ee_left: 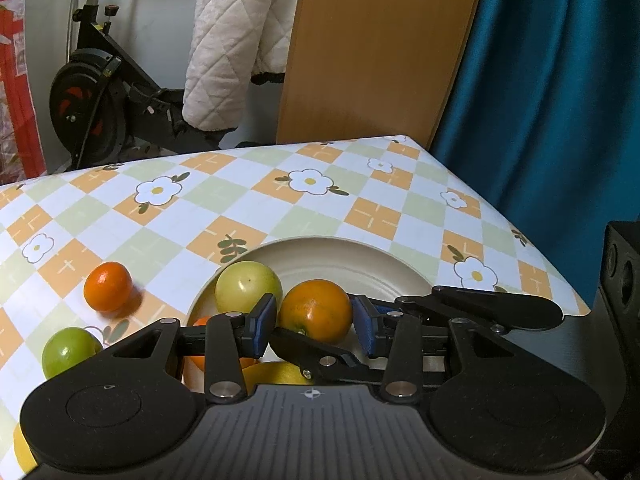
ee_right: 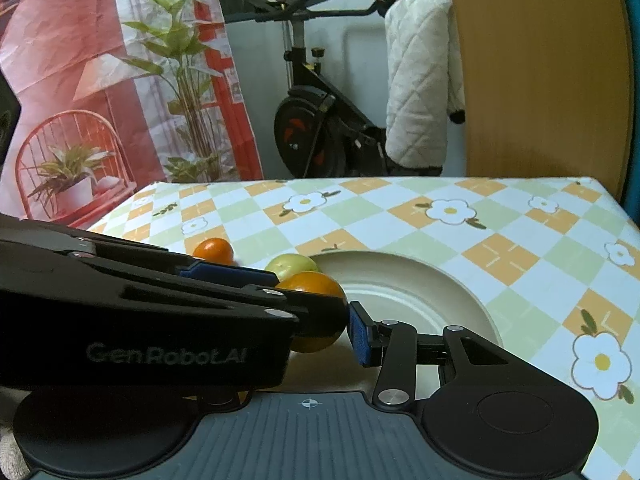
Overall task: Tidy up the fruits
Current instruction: 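Lower the orange fruit onto the plate and open the left gripper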
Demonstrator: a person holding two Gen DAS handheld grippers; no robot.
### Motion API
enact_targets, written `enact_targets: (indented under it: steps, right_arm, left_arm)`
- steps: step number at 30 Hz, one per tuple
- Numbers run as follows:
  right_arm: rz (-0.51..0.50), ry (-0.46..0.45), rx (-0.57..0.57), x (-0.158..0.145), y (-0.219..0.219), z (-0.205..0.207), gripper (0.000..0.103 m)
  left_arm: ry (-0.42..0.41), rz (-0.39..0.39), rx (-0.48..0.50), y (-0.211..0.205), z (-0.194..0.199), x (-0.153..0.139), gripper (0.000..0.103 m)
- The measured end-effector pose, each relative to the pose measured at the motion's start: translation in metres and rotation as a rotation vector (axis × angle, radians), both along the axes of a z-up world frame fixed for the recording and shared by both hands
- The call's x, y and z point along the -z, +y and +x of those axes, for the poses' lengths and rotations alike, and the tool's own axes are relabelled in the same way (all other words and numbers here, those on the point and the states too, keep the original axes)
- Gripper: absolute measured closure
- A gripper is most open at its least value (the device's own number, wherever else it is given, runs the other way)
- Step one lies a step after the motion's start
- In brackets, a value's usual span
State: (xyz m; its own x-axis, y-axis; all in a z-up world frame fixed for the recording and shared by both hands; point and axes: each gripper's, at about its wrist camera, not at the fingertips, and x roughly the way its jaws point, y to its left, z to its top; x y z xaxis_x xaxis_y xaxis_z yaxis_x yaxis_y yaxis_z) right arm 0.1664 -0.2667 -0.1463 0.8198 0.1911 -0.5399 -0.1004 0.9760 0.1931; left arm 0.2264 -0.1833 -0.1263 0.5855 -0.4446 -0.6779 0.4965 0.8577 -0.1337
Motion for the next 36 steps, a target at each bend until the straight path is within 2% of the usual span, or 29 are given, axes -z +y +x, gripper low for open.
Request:
enact_targets:
  steps: [13,21,28,36]
  right_arm:
    - [0.040,0.052,0.030,0.008,-0.005,0.011,0.063]
    - [0.005,0.064,0.034,0.003,0.001,0.010,0.061]
    - [-0.028,0.009,0.044,-0.014,0.009,-0.010,0.056]
    - [-0.052,-0.090,0.023,-0.034,0.032,-0.044,0.056]
  left_arm:
    - [-0.018,0.022,-0.028,0.002,0.002,0.000,0.058]
    - [-0.035,0.009,-0.029,0.007,-0.003,-0.008,0.058]
    - [-0.065,-0.007,-0.037,0.025,-0.012,-0.024,0.058]
    - [-0.102,-0.025,-0.079,0.064,-0.028,-0.047,0.058]
